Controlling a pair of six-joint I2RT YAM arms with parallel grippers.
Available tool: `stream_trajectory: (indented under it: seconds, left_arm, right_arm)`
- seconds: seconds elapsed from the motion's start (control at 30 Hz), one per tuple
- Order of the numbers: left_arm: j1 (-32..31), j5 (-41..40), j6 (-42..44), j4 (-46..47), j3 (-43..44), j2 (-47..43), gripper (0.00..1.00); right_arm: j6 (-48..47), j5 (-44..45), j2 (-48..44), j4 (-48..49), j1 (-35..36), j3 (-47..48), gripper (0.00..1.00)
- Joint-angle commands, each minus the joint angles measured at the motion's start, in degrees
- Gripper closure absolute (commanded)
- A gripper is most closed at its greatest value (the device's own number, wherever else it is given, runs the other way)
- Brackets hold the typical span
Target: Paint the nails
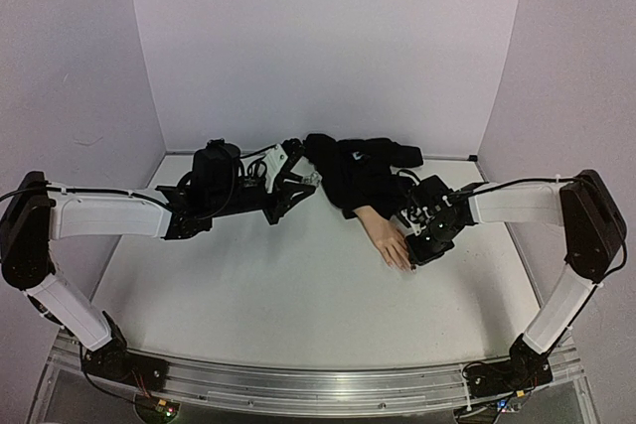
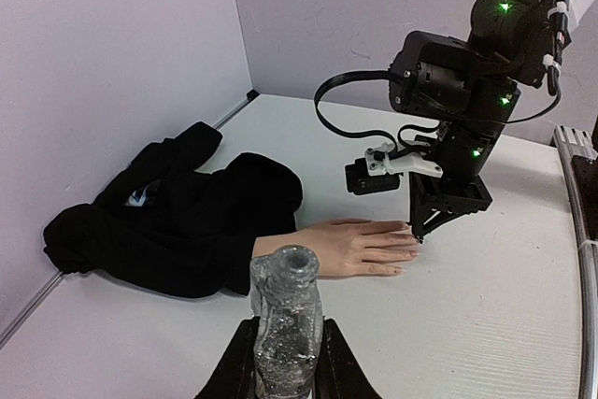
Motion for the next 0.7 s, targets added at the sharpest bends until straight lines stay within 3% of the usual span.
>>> stream_trajectory:
  seconds: [0.0,0.67]
  left_arm:
    - [0.4,-0.6,0.8,1.9,0.3,-2.1,1.0]
    - [0.4,-0.7,0.6,1.7,-0.2,-2.6,1.0]
  right_arm:
    - [0.1,-0.1,0.6,-0.9,0.1,2.0,1.0]
    - [0.8,0.2,0.5,-1.1,0.5,1.3,1.0]
